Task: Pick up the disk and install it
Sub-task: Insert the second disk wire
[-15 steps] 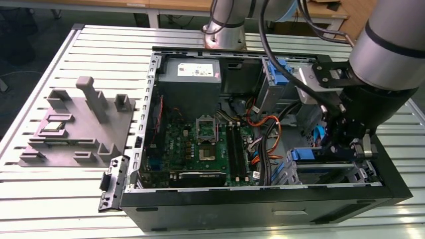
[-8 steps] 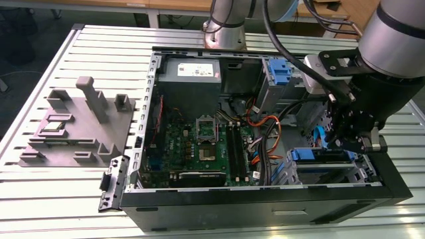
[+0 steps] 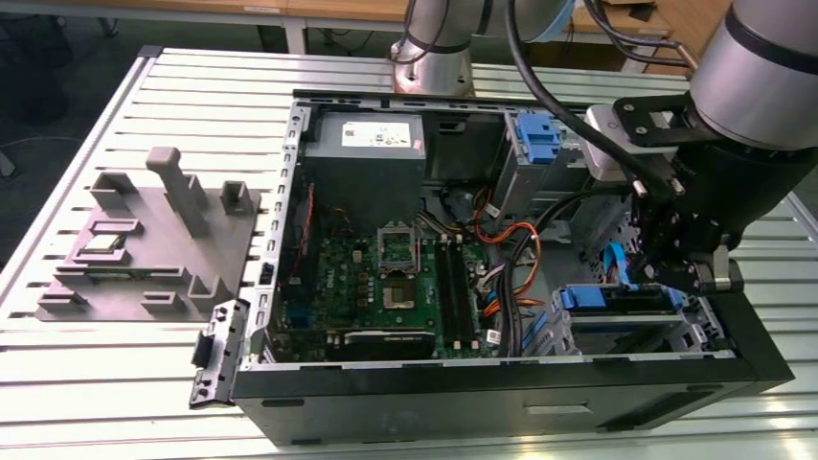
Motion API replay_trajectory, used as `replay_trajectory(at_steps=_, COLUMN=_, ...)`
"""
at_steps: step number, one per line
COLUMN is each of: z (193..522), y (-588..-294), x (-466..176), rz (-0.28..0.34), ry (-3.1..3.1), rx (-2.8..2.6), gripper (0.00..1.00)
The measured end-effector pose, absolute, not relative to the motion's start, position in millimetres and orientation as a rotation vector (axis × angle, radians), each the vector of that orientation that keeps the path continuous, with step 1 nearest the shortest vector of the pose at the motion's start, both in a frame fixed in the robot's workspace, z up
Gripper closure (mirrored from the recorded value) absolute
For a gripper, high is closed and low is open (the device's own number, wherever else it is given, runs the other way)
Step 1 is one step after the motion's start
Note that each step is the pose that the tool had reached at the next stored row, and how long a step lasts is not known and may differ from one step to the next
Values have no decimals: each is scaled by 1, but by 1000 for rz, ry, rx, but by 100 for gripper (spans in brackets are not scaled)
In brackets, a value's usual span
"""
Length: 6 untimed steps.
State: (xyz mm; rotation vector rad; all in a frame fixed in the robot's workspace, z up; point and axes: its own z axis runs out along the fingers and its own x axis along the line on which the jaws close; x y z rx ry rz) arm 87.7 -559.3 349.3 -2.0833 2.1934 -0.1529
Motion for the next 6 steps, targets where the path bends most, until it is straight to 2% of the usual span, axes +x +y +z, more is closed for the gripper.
replay_trajectory(at_steps=6, z=349, y=-559, x=88, rz=-153, ry=2193, rx=-2083, gripper=90)
